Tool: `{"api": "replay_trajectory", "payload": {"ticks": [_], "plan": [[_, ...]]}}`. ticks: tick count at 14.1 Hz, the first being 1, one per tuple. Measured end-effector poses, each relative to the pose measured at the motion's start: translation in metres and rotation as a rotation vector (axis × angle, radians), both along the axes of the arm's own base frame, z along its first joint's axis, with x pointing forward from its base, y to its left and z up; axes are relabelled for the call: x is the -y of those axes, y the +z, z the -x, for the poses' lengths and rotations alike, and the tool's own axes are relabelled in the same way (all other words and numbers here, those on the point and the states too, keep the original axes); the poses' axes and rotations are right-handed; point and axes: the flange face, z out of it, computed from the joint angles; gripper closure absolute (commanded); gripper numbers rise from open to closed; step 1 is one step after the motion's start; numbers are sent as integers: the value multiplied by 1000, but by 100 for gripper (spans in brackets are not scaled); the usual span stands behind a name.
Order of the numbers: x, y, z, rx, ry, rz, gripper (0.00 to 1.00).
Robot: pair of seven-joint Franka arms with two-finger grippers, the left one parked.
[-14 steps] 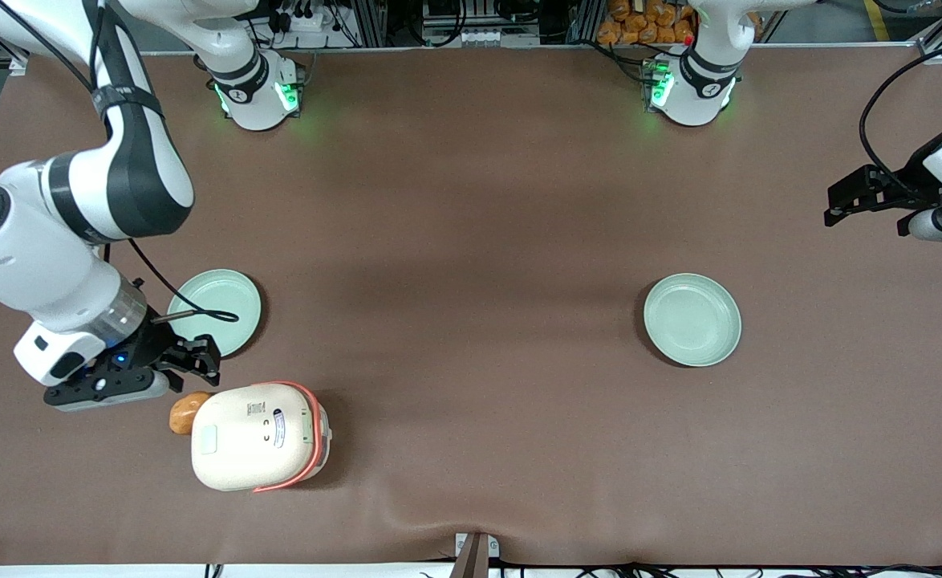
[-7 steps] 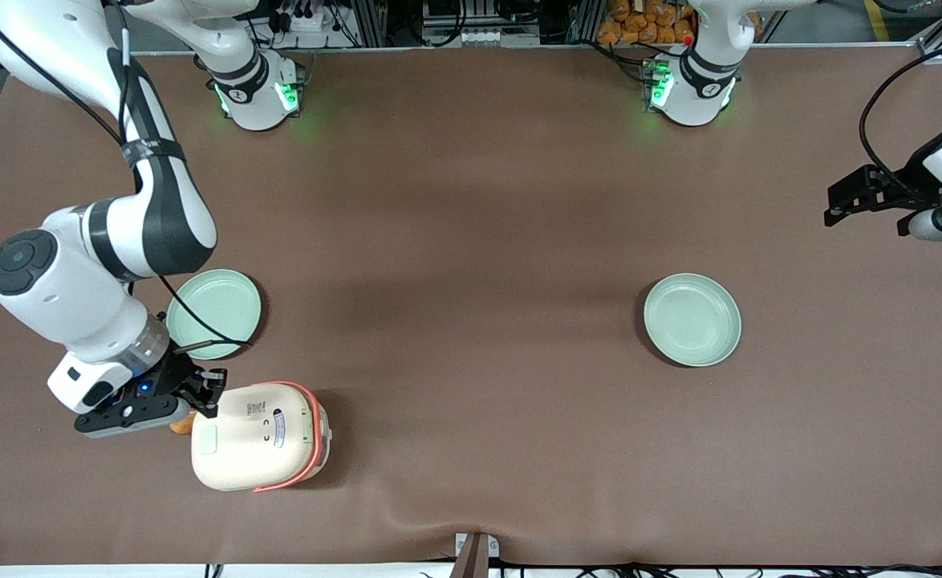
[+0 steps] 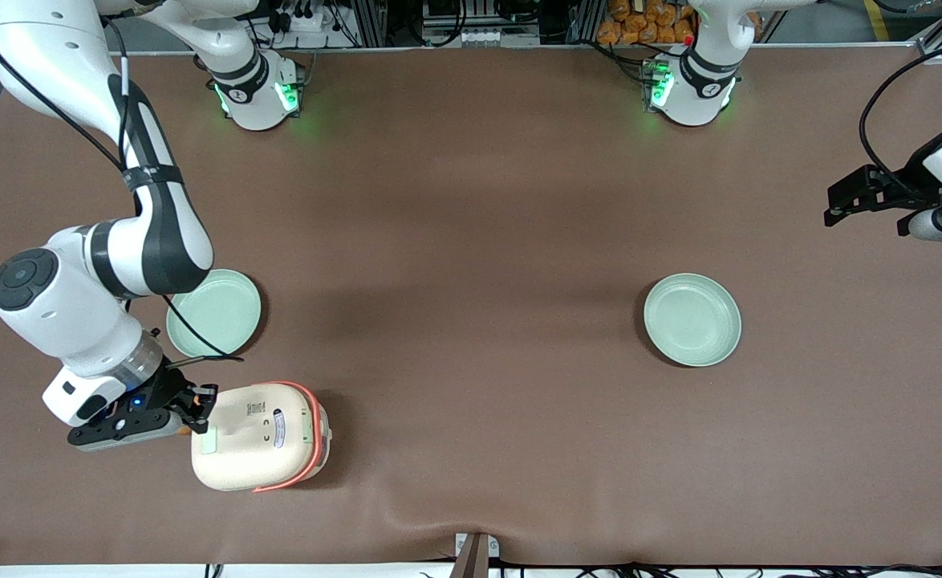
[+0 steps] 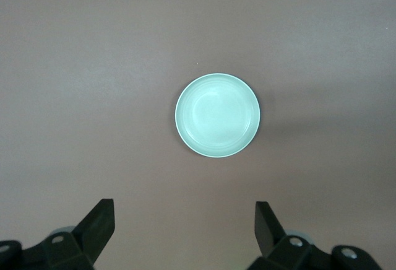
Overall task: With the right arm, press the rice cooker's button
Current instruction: 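Move the right gripper over the white rice cooker's control panel, then lower the closed right gripper onto the cooker's rectangular button and press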
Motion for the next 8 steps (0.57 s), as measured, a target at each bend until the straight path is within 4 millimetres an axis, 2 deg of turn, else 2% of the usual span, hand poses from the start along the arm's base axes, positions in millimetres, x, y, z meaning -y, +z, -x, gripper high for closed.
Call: {"api": "replay_trajectory", "payload": {"ticks": [8], "plan": [[10, -16, -9, 54, -12, 4, 100]]}}
